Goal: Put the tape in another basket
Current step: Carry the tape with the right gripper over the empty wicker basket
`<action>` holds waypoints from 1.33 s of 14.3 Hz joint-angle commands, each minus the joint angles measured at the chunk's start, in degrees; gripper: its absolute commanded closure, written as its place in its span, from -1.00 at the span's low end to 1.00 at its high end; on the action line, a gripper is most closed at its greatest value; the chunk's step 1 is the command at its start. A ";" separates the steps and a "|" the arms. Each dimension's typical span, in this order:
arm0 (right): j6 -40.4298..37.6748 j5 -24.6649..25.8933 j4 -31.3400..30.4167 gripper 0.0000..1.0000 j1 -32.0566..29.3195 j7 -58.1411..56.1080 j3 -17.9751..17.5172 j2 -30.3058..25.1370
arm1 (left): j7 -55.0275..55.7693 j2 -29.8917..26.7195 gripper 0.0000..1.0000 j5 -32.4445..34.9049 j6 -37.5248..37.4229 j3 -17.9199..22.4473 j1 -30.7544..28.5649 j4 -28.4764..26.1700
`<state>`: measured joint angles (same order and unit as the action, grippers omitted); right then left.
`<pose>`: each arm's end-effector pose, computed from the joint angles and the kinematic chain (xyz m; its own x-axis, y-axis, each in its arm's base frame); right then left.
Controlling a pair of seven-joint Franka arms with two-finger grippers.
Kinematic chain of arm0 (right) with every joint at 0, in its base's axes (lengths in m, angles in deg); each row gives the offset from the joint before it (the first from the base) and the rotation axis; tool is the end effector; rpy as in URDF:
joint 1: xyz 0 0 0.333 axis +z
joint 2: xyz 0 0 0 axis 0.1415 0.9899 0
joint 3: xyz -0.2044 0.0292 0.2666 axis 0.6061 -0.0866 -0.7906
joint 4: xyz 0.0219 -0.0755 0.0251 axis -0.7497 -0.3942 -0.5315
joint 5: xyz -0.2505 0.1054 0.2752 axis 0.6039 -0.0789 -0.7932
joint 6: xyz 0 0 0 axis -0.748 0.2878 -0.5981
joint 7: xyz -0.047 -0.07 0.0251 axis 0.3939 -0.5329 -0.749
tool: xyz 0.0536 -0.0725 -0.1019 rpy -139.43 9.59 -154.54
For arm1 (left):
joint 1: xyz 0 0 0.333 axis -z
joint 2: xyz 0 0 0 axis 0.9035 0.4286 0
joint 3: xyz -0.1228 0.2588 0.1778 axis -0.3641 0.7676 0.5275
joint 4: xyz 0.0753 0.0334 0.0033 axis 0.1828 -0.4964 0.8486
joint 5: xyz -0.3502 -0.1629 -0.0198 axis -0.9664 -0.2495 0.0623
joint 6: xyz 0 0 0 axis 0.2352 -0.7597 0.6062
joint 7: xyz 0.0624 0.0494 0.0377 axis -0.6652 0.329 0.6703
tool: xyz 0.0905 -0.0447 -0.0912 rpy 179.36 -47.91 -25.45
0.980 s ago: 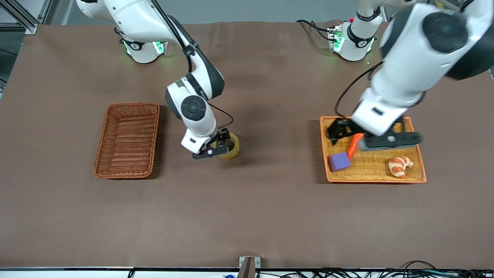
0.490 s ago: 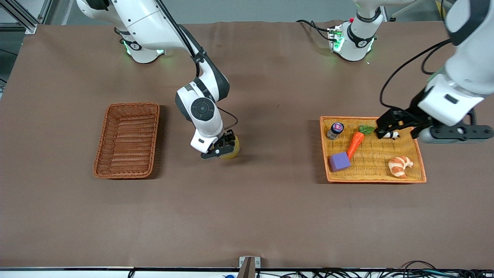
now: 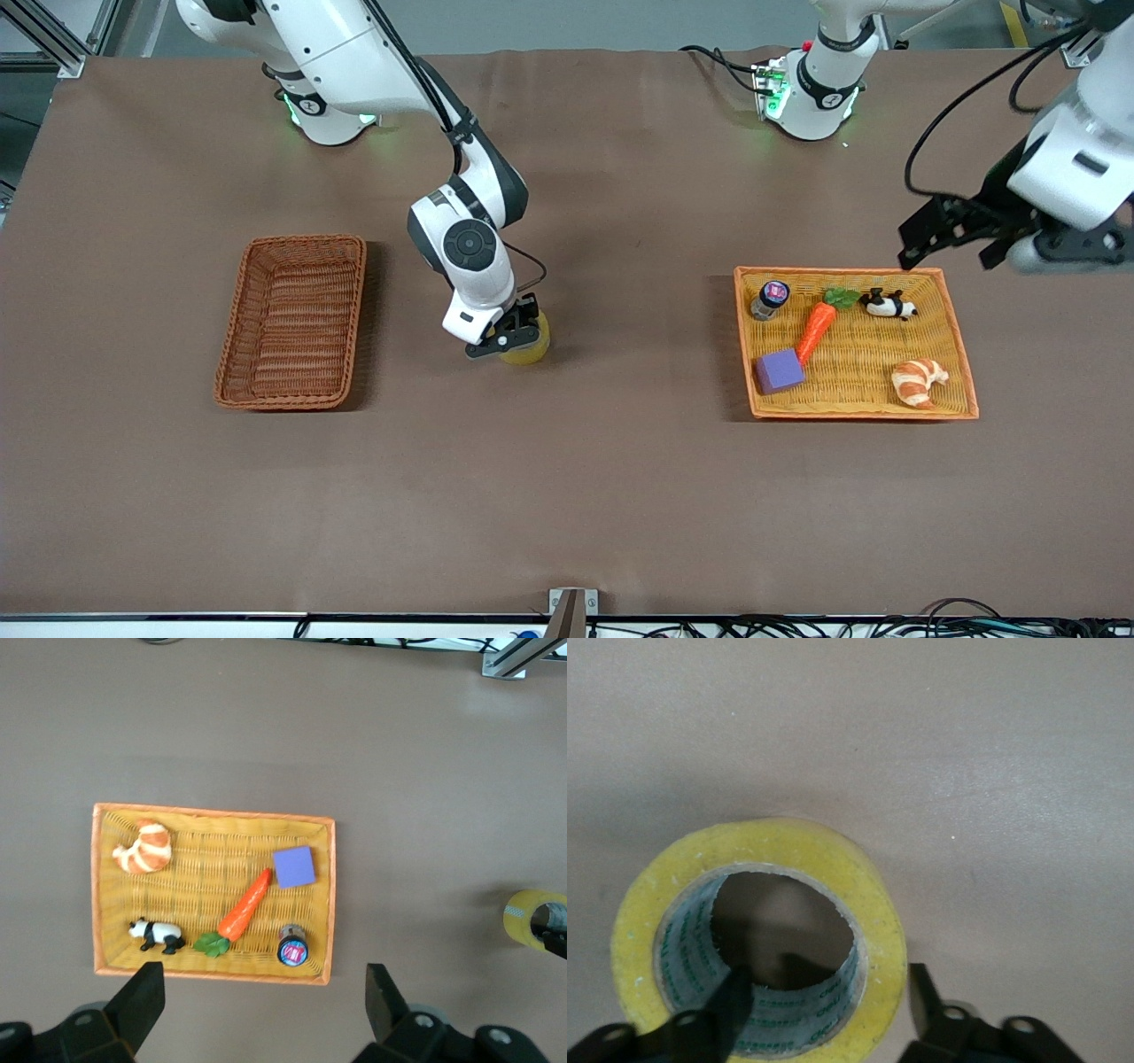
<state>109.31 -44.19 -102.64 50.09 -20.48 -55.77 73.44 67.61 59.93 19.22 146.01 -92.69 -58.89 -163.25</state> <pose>0.5222 0.4068 0.1932 0.9629 0.2697 -0.0050 0.2697 -0.9629 -0.0002 0.5566 -0.1125 0.6508 0.9930 0.0424 0.1098 0.0362 -0.9976 0.0582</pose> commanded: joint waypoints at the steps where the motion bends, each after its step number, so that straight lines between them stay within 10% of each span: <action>1: 1.79 0.51 -0.86 -0.28 0.67 1.25 0.54 0.43 | -0.49 -5.80 -1.00 -1.10 0.02 1.55 0.68 -5.96; 7: 1.09 0.77 -0.59 0.99 1.11 1.51 0.98 0.44 | -0.58 -2.65 -1.00 -1.01 0.37 1.64 -0.02 -6.23; 19: -15.35 0.86 0.64 0.99 -0.65 2.31 16.44 -13.88 | -0.58 -1.76 -1.00 -0.22 0.72 2.69 -0.37 -6.58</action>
<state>93.53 -43.99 -99.77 49.24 -18.82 -41.01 61.68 67.62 58.84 19.14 146.32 -90.17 -59.14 -169.64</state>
